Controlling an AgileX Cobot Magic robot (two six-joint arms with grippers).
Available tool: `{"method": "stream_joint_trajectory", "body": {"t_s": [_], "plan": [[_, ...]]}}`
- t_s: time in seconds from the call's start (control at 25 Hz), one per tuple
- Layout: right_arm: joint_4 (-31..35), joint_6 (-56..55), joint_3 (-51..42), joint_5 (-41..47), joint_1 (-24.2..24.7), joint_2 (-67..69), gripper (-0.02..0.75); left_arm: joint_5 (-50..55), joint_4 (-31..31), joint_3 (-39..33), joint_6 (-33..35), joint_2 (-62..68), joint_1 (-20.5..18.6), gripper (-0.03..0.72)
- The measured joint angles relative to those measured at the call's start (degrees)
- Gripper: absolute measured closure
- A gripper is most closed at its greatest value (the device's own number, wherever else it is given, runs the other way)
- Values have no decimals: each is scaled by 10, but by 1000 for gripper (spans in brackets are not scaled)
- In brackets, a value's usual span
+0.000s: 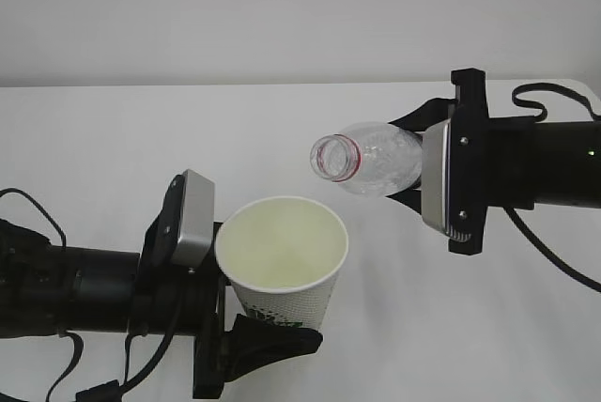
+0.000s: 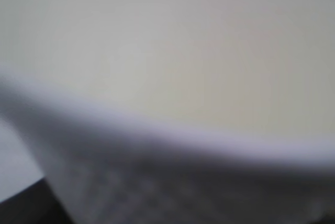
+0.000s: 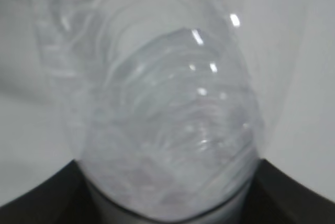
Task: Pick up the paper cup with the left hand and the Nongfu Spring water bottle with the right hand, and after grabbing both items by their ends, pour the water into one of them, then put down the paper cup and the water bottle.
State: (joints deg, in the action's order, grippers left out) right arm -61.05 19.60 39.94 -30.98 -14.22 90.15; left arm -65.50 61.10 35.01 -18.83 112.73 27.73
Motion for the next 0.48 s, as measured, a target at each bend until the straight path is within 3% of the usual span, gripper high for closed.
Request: {"method": "stream_joint_trajectory", "body": {"t_s": [0.48], "plan": [[19, 69, 0, -31, 0, 0, 260, 0, 0, 0, 0, 0, 3, 135]]}}
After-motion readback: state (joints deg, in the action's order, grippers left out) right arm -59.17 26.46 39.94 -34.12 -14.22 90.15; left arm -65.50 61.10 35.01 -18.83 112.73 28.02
